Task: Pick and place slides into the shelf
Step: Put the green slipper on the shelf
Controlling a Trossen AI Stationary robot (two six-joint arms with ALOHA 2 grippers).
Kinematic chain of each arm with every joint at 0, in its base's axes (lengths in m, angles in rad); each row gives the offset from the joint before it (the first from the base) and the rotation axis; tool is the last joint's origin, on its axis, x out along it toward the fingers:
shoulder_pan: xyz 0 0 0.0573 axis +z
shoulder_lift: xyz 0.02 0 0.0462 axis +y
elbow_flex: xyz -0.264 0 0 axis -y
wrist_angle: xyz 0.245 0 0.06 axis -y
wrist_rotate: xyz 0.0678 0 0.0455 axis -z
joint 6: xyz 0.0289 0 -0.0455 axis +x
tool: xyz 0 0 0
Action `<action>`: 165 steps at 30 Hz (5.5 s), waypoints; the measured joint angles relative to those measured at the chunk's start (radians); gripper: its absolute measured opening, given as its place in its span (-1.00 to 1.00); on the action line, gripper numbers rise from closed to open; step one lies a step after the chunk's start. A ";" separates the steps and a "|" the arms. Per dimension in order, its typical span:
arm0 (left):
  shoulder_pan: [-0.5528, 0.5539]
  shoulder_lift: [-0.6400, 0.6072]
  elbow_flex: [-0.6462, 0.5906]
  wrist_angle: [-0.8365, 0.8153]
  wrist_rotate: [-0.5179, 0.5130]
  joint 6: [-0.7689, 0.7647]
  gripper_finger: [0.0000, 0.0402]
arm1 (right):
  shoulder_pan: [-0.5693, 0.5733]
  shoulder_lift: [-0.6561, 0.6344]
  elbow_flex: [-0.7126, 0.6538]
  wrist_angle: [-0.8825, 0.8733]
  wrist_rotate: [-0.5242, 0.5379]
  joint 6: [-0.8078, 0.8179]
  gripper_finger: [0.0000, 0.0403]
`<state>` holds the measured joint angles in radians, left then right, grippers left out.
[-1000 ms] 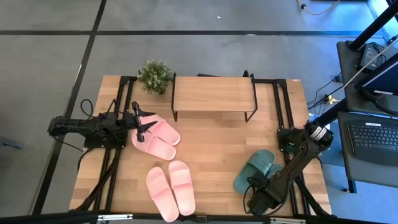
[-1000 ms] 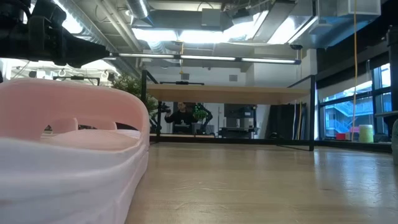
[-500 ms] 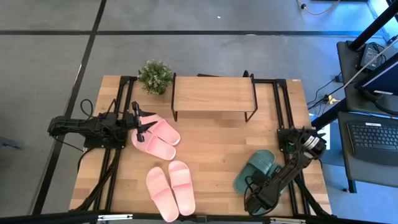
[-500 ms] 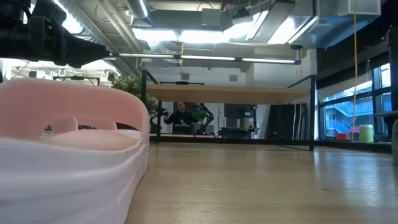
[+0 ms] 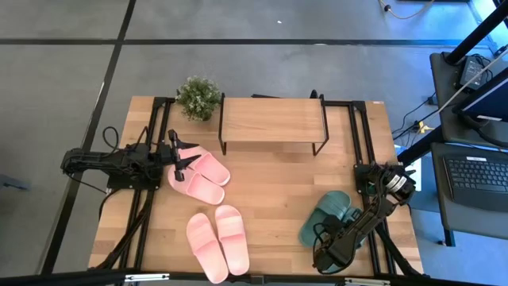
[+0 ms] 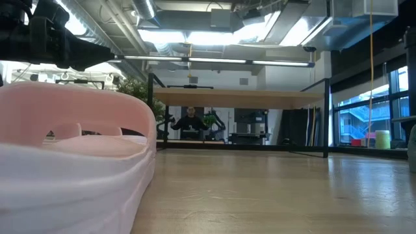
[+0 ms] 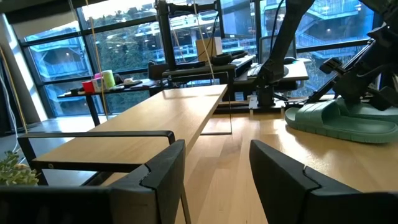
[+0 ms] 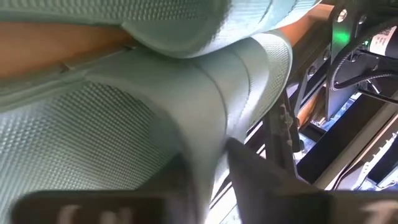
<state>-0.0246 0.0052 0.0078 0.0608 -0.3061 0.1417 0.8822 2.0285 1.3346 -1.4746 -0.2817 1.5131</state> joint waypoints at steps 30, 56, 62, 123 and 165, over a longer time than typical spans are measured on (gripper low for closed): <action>0.000 0.000 0.000 -0.001 0.000 0.002 -0.14 | -0.001 -0.009 0.525 -0.096 0.460 -0.154 -0.94; 0.000 0.000 0.000 -0.004 0.000 0.017 -0.14 | -0.529 -0.052 1.006 -0.039 1.094 -1.493 -0.94; 0.000 0.001 0.000 -0.004 0.000 0.016 -0.14 | -0.743 -0.052 1.020 -0.057 1.123 -1.565 -0.94; 0.000 0.001 0.000 -0.004 0.000 0.019 -0.14 | -1.127 -0.012 0.557 0.017 1.121 -1.417 -0.74; 0.000 0.001 0.000 -0.005 0.000 0.020 -0.14 | -1.125 -0.012 0.557 -0.042 1.117 -1.463 -0.17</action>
<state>-0.0248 0.0063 0.0076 0.0563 -0.3059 0.1616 -0.2432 2.0163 1.8915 -1.5168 0.8355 0.0502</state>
